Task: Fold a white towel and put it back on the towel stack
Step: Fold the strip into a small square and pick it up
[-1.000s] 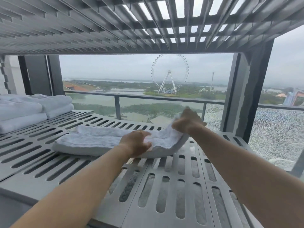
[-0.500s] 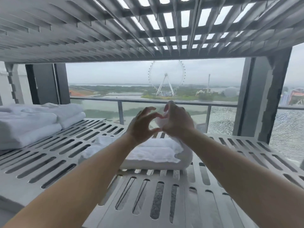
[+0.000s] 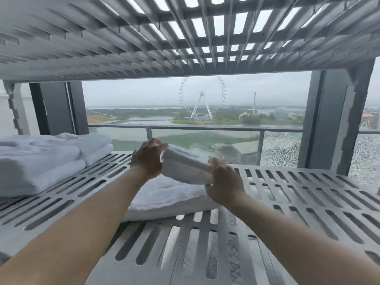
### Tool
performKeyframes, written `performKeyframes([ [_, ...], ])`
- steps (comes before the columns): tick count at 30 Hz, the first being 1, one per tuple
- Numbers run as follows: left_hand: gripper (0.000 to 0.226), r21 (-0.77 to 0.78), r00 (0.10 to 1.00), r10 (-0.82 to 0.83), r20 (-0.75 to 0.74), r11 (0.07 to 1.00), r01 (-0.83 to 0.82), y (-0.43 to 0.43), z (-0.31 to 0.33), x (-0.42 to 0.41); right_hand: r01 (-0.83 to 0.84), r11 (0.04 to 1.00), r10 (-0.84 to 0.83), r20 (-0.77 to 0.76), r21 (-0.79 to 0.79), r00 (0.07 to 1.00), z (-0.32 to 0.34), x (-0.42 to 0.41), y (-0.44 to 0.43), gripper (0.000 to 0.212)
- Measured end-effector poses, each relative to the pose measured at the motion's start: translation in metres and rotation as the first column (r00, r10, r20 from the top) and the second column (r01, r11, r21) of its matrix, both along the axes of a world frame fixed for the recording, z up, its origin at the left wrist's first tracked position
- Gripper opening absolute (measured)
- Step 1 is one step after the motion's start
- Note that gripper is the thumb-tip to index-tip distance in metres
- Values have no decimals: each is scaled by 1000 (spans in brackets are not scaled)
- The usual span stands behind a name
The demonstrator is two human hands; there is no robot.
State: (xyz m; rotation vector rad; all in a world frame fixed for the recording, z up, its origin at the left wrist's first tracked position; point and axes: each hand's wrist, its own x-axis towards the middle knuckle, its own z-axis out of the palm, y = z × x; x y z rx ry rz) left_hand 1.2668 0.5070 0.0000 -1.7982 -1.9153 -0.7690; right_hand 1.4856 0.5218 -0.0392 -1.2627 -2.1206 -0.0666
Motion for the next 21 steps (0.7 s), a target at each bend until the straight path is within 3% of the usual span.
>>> performKeyframes([
  [2,40,18,994,-106,-14,994,106,-11,-6,-11,-16,995,17,-1,97,1000,-2,-5,2,39],
  [5,56,-37,897,-360,-256,931,363,-28,-12,-15,-10,984,11,-5,178,1000,4,-9,8,27],
  [7,58,-26,827,-427,-364,893,450,-39,-18,-11,-23,978,18,22,208,1000,5,-11,11,26],
  [9,59,18,815,-424,-395,883,469,-46,-24,-10,-47,972,40,35,229,999,3,-10,13,29],
  [15,42,-47,882,-353,-313,933,357,-51,-29,-19,-26,990,32,-38,139,999,-13,-2,19,51],
  [19,65,-295,932,-330,-151,915,276,-48,-37,-8,-39,996,44,-73,77,996,-13,-4,22,46],
  [21,74,-320,945,-301,-129,914,248,-46,-43,5,-38,996,47,-114,81,992,-16,-4,22,49],
])
